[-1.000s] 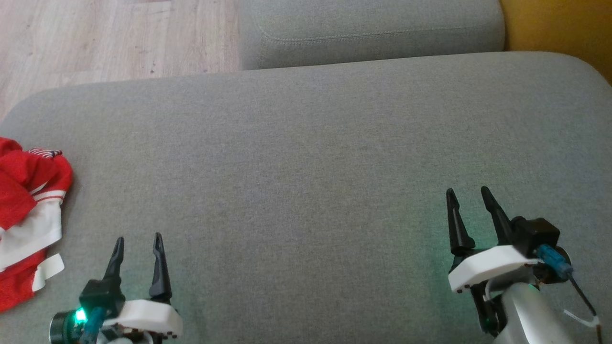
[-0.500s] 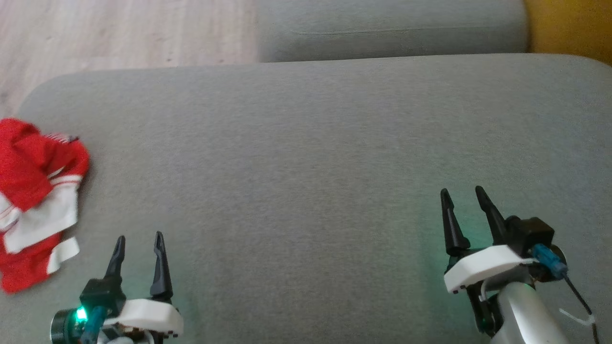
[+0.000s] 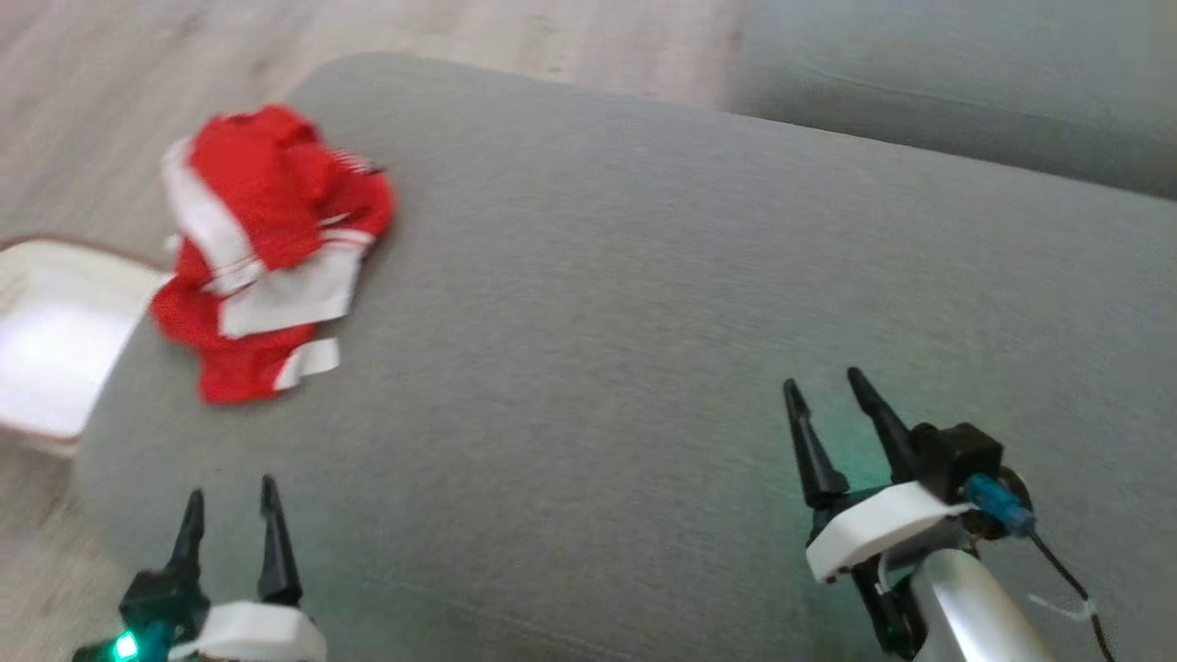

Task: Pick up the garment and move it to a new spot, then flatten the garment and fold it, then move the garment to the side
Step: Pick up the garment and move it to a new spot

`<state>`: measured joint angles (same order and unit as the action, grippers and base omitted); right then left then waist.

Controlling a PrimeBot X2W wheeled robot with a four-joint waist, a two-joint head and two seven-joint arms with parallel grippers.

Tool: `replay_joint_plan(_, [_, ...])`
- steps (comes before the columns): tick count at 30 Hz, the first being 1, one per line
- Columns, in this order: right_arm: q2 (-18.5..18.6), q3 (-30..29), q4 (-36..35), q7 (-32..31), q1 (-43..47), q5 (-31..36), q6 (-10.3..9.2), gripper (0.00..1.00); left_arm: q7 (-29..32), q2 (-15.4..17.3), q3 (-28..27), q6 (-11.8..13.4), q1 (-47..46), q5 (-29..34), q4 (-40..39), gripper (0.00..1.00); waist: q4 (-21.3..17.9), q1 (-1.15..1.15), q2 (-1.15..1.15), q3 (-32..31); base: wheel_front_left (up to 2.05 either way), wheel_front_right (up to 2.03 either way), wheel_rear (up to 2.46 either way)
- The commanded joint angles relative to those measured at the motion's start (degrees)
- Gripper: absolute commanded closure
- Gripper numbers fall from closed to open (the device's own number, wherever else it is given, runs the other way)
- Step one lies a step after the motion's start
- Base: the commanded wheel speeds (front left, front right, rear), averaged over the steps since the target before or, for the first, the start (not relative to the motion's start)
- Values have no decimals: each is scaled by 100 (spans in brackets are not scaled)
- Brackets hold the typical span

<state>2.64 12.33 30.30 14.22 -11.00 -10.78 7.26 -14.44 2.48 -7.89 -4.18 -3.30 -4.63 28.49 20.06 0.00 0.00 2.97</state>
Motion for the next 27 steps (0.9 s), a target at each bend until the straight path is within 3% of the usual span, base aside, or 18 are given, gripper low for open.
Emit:
replay_joint_plan(1, [24, 198, -142, 78, -179, -49, 23, 0, -56, 42, -257, 19, -49, -28, -155, 0, 589, 0, 0, 14, 0, 0, 0])
replay_joint_plan(7, [24, 474, -95, 78, -227, -157, 23, 0, -56, 42, -487, -6, 109, 17, -179, 0, 1003, 0, 0, 42, 0, 0, 0])
replay_joint_plan(15, [24, 573, -55, 78, -324, -86, 23, 0, -56, 41, -584, -23, 7, -28, -256, 0, 1068, 0, 0, 217, 0, 0, 0])
replay_joint_plan(21, [24, 619, -73, 78, -535, 47, 23, 0, -56, 106, -824, -81, -459, -86, -398, 0, 865, 0, 0, 572, 0, 0, 0])
replay_joint_plan(27, [99, 641, -139, 78, -780, 244, 23, 0, -56, 484, -810, -250, -1408, -171, -219, 0, 634, 0, 0, 1065, 0, 0, 0])
